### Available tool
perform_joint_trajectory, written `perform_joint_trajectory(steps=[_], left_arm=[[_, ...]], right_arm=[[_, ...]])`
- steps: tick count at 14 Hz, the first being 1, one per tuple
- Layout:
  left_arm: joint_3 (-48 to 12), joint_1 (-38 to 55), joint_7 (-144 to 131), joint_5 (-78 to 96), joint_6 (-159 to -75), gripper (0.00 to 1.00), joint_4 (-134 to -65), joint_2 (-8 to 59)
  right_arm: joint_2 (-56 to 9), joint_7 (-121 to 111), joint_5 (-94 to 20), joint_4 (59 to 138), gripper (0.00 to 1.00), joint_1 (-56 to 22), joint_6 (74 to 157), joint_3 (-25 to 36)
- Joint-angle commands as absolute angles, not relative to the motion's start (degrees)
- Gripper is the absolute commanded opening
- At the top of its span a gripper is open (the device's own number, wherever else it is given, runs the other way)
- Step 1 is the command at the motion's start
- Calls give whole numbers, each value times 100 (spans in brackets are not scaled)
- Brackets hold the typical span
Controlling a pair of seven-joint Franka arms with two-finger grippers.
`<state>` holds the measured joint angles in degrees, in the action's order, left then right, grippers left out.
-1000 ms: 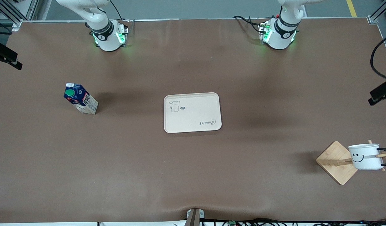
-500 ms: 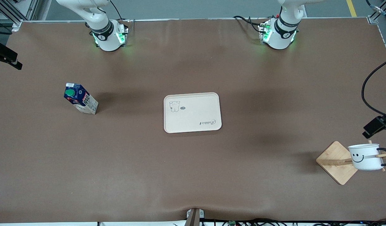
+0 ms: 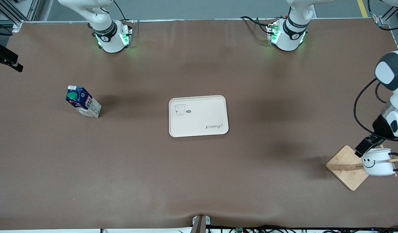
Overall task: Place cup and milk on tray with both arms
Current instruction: 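Lower the left gripper and grasp the white mug's rim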
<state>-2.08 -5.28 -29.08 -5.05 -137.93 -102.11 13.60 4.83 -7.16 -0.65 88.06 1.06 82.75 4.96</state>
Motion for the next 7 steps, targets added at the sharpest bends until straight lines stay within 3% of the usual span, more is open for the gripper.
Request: perform_joint_trajectory(steps=[1,7], left_arm=[[-220,-545,-3225,-860,-13974,100,-10792,993],[-211,-702,-3647,-1248,-15114,100,-11328,1019]], right_arm=[[439,-677,18,8719,100,211,8244,422],[439,-677,18,8719,100,220,8244,422]])
